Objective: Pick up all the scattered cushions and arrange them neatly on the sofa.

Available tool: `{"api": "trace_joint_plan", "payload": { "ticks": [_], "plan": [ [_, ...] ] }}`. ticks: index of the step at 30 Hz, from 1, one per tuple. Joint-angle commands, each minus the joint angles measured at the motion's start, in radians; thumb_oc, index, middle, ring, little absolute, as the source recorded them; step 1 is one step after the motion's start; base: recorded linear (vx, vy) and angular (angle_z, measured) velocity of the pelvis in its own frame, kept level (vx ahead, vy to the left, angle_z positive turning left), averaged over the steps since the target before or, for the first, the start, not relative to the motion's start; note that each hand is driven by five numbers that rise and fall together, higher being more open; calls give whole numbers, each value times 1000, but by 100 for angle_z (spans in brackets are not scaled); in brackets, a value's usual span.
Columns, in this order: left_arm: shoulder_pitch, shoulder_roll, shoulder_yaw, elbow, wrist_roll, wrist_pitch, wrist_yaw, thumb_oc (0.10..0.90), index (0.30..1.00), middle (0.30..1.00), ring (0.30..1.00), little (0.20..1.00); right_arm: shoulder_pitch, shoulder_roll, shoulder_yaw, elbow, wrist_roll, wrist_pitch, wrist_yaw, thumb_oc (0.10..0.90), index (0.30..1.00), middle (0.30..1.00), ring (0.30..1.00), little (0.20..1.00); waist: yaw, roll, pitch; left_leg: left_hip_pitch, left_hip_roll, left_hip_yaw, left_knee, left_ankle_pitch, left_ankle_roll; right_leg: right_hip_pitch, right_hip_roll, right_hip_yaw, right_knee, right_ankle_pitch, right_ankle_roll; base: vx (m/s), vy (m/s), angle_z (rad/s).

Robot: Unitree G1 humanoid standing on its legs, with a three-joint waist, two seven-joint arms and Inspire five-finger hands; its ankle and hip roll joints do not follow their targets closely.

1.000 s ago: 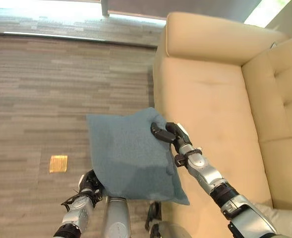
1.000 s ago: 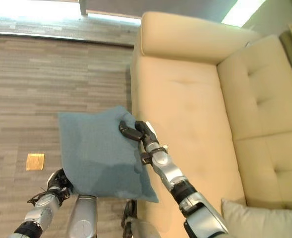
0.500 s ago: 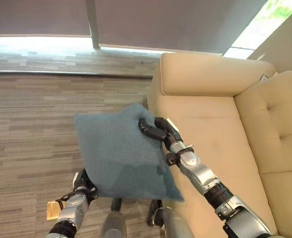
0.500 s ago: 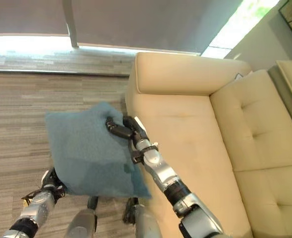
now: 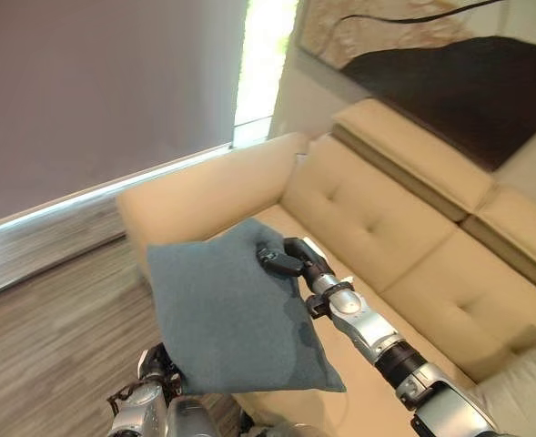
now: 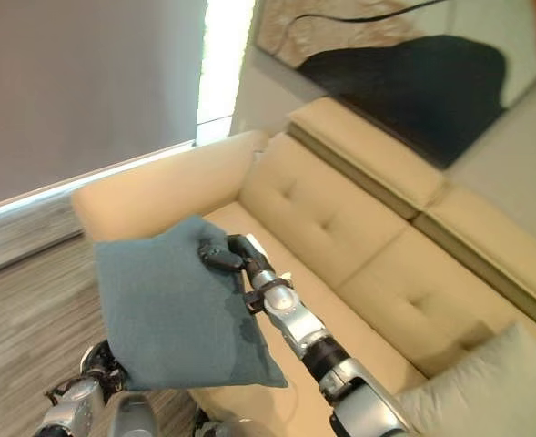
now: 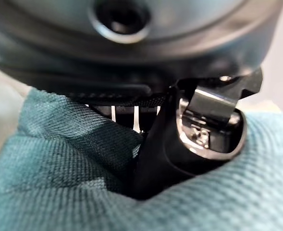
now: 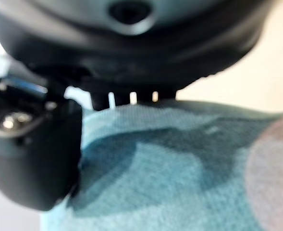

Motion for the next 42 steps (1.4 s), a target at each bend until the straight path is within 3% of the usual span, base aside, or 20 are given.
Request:
{"api": "trace_joint_plan", "payload": {
  "ticks": [1,2,3,4,6,9,10,14,15,16,17,18,20,22,30,32,38,39,42],
  "plan": [
    [-46,-75,-17,-170,-1,-126,-46,400,300,300,300,300,-6,28,90,-161,-28,-98,83,400,300,300,300,300,62,55,-43,9,-113,-169,-216,148,2,46,12,149,75,-127,147,242,194,-207],
    [-46,-75,-18,-170,-1,-126,-46,400,300,300,300,300,-6,27,90,-161,-28,-98,83,400,300,300,300,300,62,54,-44,11,-113,-169,-224,155,2,45,12,149,73,-124,147,276,199,-174],
    [-58,-79,-17,-175,5,-145,-34,400,300,300,300,300,18,0,60,-167,-18,-105,86,400,300,300,300,300,61,80,-47,-10,-181,-287,-292,188,-22,61,54,252,90,-149,147,201,207,-211],
    [-62,-88,-24,-171,10,-152,-40,400,300,300,300,300,23,-10,53,-163,0,-104,89,400,300,300,300,300,55,91,-52,26,-172,-285,-327,177,-21,57,70,287,106,-160,151,277,290,-248],
    [-85,-86,-38,-170,21,-146,-49,400,300,300,300,300,43,-32,18,-181,-3,-93,79,400,300,300,300,300,34,95,-60,65,-170,-246,-315,164,-23,48,51,314,105,-156,166,200,255,-196],
    [-114,-66,-24,-213,28,-167,-24,400,300,300,300,300,17,-66,0,-149,-61,-83,67,400,300,300,300,300,29,99,-88,113,-162,-130,-352,140,2,35,8,359,112,-152,208,189,159,-87],
    [-114,-66,-24,-213,28,-167,-24,400,300,300,300,300,17,-66,0,-149,-61,-83,67,400,300,300,300,300,30,99,-89,113,-162,-129,-352,140,2,35,9,360,111,-151,208,94,53,-121],
    [-174,-12,24,-242,33,-202,13,400,300,300,300,300,-50,-118,-14,-136,-195,-80,44,400,300,300,300,300,22,121,-95,164,-133,-4,-405,124,25,-29,-59,321,169,-128,264,103,17,-89],
    [-175,-13,25,-241,33,-202,13,400,300,300,300,300,-51,-118,-15,-136,-195,-80,44,400,300,300,300,300,24,122,-97,161,-130,-2,-407,128,24,-33,-57,323,166,-123,264,70,-216,-93],
    [-208,21,34,-263,51,-213,21,400,300,300,300,300,-84,-148,-22,-139,-235,-81,33,400,300,300,300,300,16,140,-107,160,-96,36,-417,117,14,-64,-157,263,116,-92,285,52,-182,-52],
    [-210,21,34,-262,51,-214,21,400,300,300,300,300,-84,-148,-22,-140,-236,-81,33,400,300,300,300,300,14,141,-108,157,-96,34,-416,115,14,-63,-158,260,113,-92,285,114,-294,-46],
    [-296,46,3,-242,63,-226,44,400,300,300,300,300,-130,-194,-20,-130,-269,-75,22,400,300,300,300,300,-11,155,-95,146,-90,8,-407,106,5,-134,-212,271,72,-48,295,102,-167,-36],
    [-346,66,-6,-238,94,-243,62,400,300,300,300,300,-178,-226,-17,-114,-278,-81,11,400,300,300,300,300,-26,157,-79,148,-89,-3,-397,91,0,-163,-229,267,54,-40,300,88,-155,-11],
    [-414,84,-5,-241,101,-276,102,400,300,300,300,300,-262,-270,-5,-103,-339,-87,-32,400,300,300,300,300,-37,128,-70,158,-89,26,-382,61,-24,-156,-305,197,-23,-9,332,91,-219,2],
    [-713,91,-134,-162,122,-290,177,400,300,300,300,300,-601,-355,117,25,-335,-85,-121,400,300,300,300,300,-69,135,-13,56,-35,12,-380,96,-57,-262,-254,154,61,-21,320,-50,-160,13],
    [-849,113,-172,-126,133,-305,210,400,300,300,300,300,-769,-377,185,105,-313,-103,-162,400,300,300,300,300,-64,138,19,-1,-19,4,-383,118,-66,-333,-237,144,90,-22,319,-103,-132,-7],
    [-1070,157,-219,0,123,-317,263,400,300,300,300,300,-988,-386,298,279,-270,-126,-205,400,300,300,300,300,-46,138,43,-68,1,-13,-409,154,-86,-396,-219,121,93,-30,321,7,-108,3],
    [-1173,166,-243,58,99,-323,279,400,300,300,300,300,-1084,-394,382,360,-275,-128,-217,400,300,300,300,300,-37,139,60,-91,11,-18,-422,170,-100,-421,-216,107,94,-32,323,5,-103,14],
    [-1316,204,-258,142,92,-328,325,400,300,300,300,300,-1210,-404,459,459,-286,-130,-258,400,300,300,300,300,-29,143,70,-114,29,8,-492,211,-125,-464,-217,80,44,-2,338,27,-64,14]
  ]
}}
